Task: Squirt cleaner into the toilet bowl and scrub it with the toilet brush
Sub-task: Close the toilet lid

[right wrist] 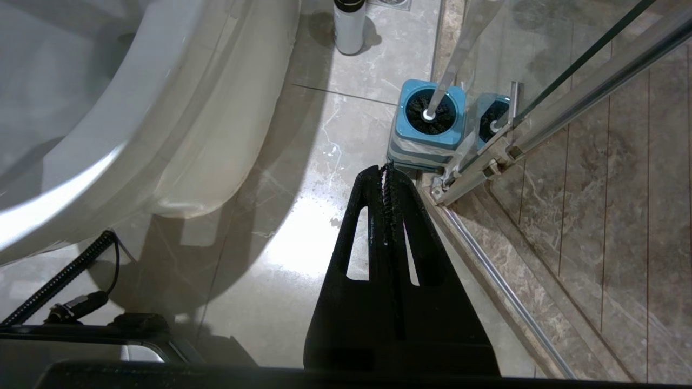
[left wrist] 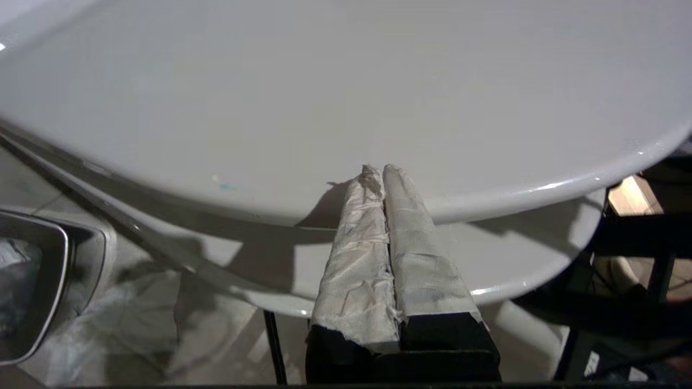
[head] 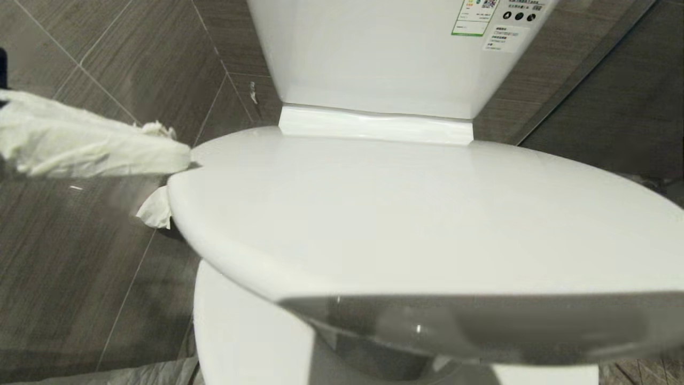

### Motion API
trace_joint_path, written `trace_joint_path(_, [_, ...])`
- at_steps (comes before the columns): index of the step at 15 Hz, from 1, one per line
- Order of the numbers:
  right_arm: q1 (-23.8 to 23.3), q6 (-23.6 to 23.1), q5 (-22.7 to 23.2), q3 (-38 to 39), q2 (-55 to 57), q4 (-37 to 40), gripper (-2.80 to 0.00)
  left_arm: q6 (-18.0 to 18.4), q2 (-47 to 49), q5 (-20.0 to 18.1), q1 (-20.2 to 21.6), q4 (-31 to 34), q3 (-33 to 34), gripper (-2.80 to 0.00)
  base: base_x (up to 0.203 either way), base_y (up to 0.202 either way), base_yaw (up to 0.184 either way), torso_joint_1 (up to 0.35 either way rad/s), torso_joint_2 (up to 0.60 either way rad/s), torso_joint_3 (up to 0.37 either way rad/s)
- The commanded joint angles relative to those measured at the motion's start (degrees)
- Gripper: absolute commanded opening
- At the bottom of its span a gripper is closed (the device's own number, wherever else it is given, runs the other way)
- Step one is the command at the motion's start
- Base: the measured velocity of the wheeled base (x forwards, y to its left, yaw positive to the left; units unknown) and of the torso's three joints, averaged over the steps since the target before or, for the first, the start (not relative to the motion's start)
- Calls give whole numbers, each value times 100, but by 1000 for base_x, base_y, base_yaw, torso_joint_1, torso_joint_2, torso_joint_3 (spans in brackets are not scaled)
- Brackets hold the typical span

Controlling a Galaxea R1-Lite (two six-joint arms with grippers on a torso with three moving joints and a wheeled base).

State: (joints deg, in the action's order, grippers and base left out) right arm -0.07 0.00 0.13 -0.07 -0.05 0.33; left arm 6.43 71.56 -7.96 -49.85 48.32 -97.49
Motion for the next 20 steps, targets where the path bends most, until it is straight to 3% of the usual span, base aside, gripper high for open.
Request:
trace_joint_path(1, [-1, 0, 4, -1, 5, 2, -280, 24, -110, -30, -78, 322, 88, -280, 0, 0, 0, 0, 0, 0])
trace_joint_path(8, [-1, 0, 4, -1, 5, 2, -280, -112, -111, -57, -28, 424, 226, -280, 0, 0, 0, 0, 0, 0])
trace_joint_path(11, [-1, 0, 4, -1, 5, 2, -280, -228, -116, 204, -32, -128, 273, -280, 0, 0, 0, 0, 0, 0])
trace_joint_path(20, [-1, 0, 4, -1, 5, 2, -280, -195, -301, 332, -95, -391, 478, -280, 0, 0, 0, 0, 0, 0])
